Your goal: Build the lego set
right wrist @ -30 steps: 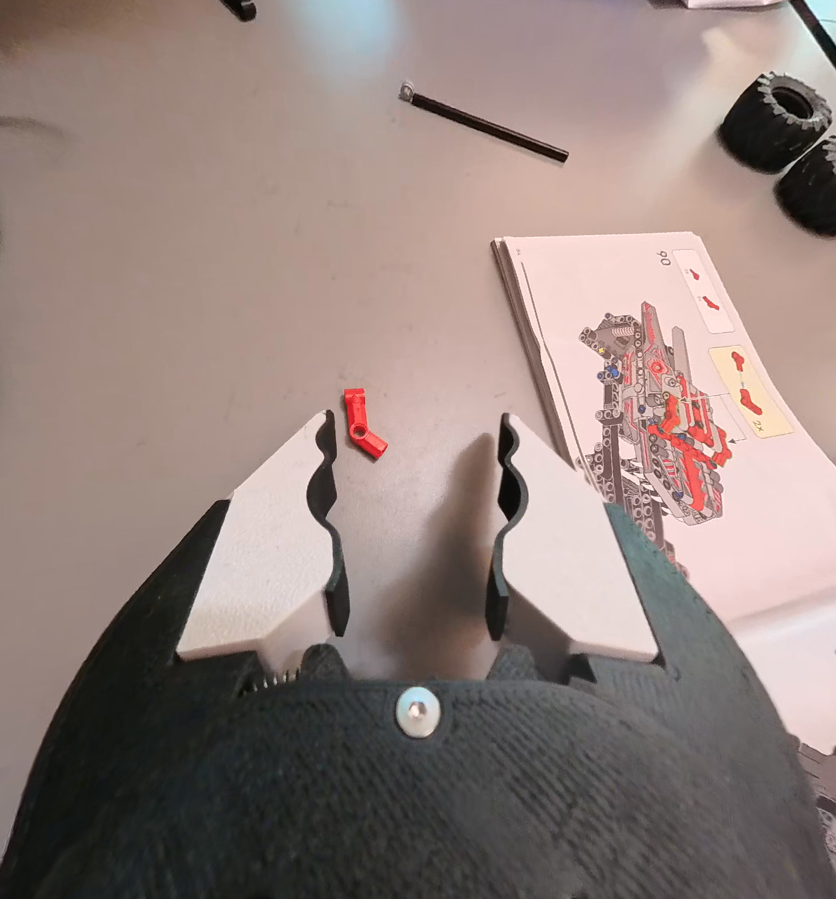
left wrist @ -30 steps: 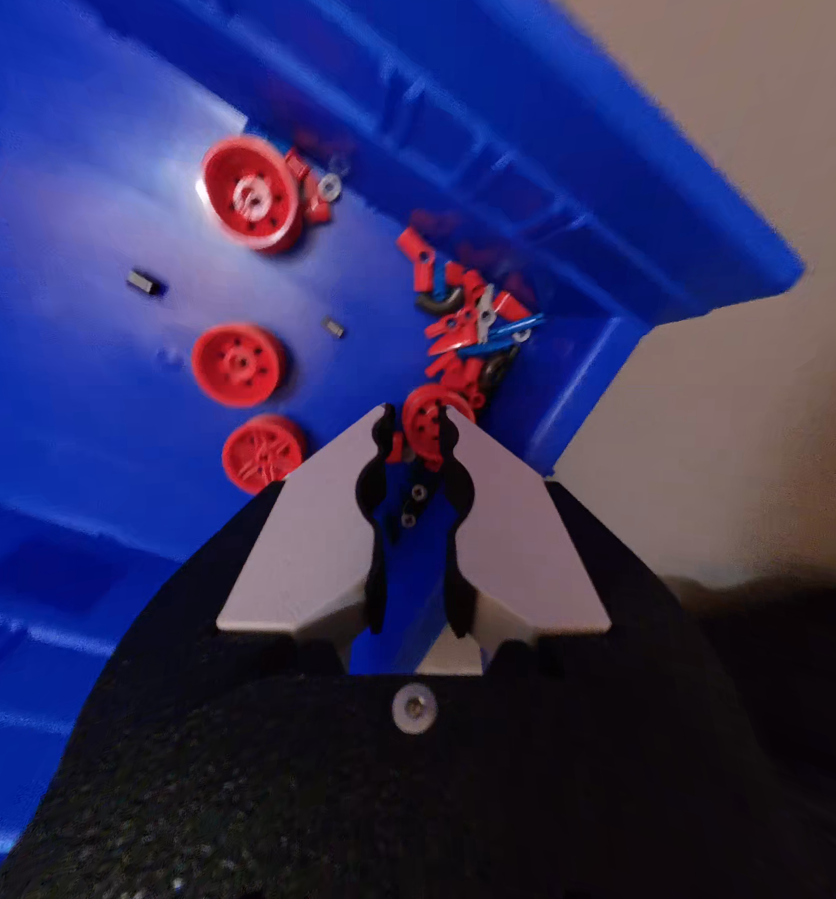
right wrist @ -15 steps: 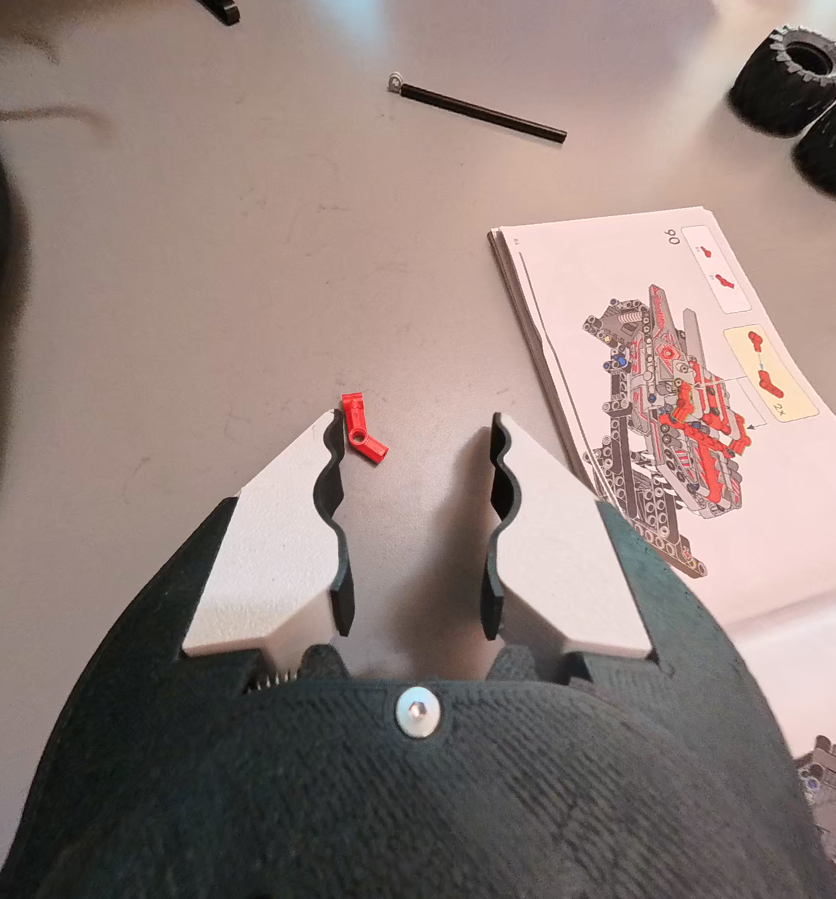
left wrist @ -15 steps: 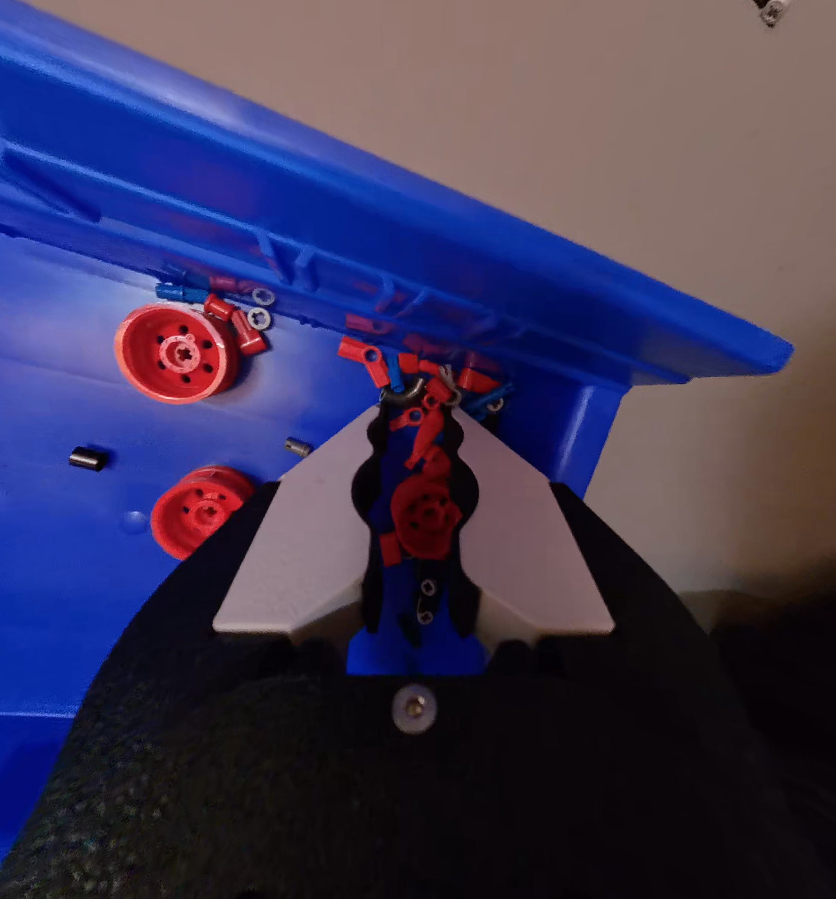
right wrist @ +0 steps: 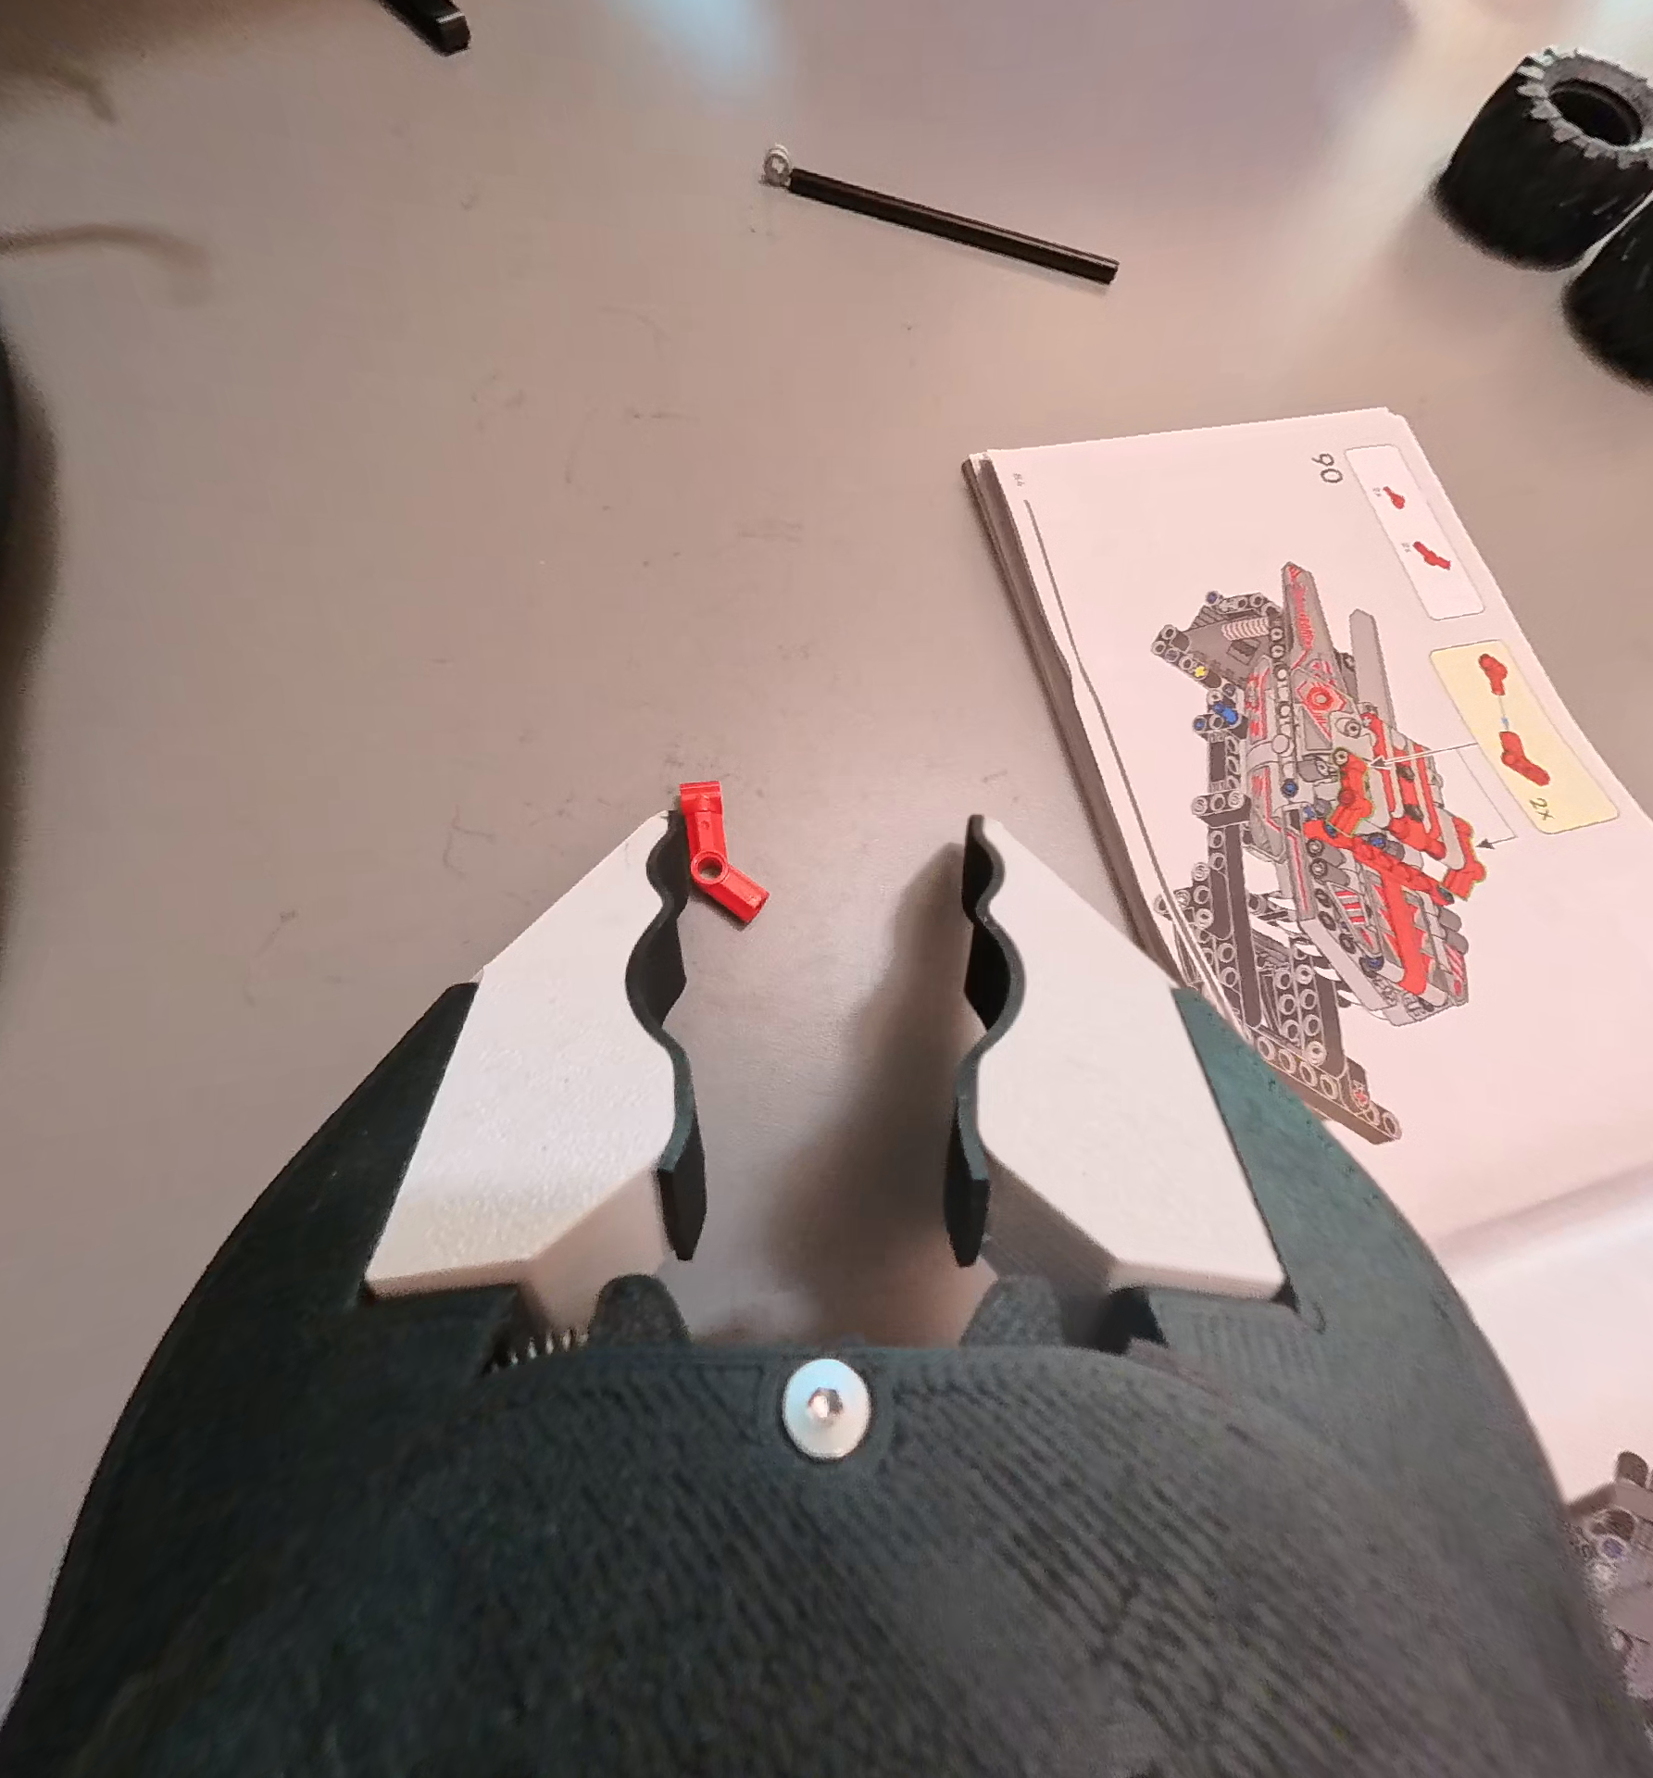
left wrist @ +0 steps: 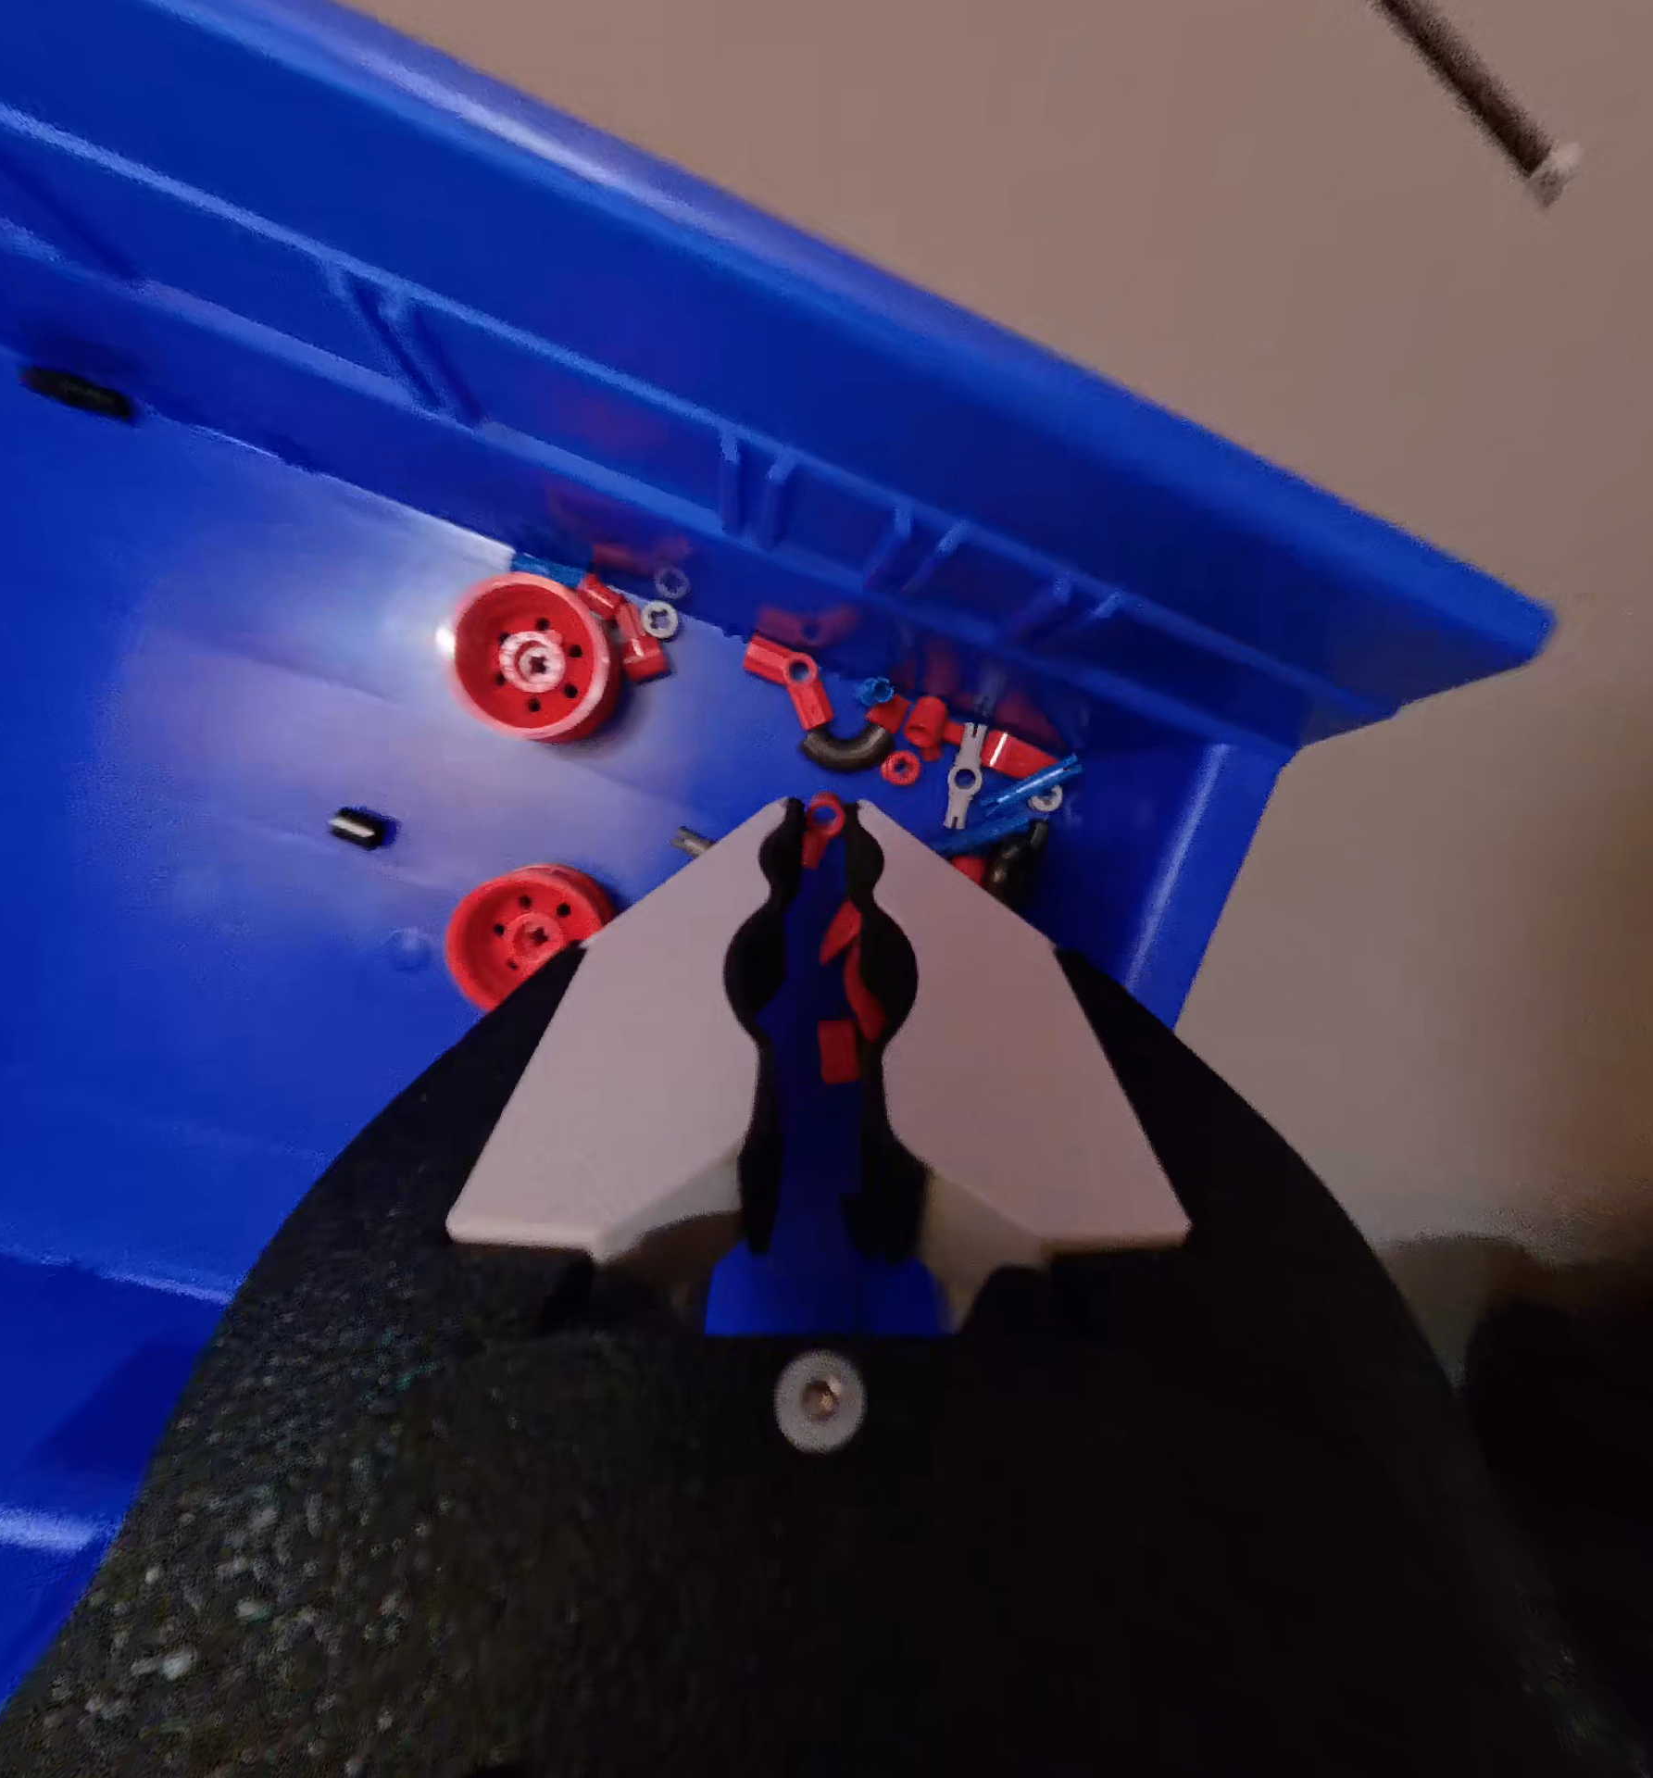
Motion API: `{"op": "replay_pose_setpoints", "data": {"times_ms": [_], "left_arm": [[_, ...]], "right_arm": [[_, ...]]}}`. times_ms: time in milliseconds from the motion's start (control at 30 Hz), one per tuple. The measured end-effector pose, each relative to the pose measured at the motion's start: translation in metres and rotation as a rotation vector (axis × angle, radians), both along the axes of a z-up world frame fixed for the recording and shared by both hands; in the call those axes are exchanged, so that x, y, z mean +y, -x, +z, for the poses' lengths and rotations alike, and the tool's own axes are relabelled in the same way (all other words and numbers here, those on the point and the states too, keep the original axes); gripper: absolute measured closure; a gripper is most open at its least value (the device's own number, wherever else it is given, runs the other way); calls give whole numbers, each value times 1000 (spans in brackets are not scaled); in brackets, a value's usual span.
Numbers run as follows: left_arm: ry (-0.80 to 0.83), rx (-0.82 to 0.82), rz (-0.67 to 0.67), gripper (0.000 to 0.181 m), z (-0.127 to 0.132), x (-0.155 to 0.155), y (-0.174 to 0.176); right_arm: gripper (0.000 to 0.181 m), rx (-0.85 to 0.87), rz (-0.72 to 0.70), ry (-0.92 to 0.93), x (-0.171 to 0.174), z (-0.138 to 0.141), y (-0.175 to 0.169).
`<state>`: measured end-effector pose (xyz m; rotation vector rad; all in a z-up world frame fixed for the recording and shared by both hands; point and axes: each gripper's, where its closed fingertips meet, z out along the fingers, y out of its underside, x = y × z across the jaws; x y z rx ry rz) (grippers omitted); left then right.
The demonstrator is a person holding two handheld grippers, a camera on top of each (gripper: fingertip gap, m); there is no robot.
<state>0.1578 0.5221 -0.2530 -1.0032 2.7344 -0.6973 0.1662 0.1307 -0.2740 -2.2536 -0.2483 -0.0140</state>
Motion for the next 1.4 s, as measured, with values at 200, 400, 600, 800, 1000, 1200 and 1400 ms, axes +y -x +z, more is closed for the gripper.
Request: {"op": "replay_pose_setpoints", "data": {"times_ms": [200,400,600,800,1000,1200,1400], "left_arm": [[286,-292,75,176,90,-37,-25],[327,-217,-207,176,86,-212,-14],[113,-127,-374,176,-11,-285,-1],[206,-140,-348,158,24,-264,-5],[206,-502,190,174,140,-97,-47],[-70,-224,118,168,44,0,-28],[-51,-109,-26,158,-8,-10,-27]], "right_arm": [[115,14,-35,6,0,0,-4],[113,33,-57,14,0,-2,-8],[117,11,-65,4,0,-1,-9],[118,18,-60,7,-1,-1,-8],[121,13,-54,5,-1,-1,-7],[125,56,-43,21,0,-2,-5],[126,34,-44,13,0,-1,-6]]}}
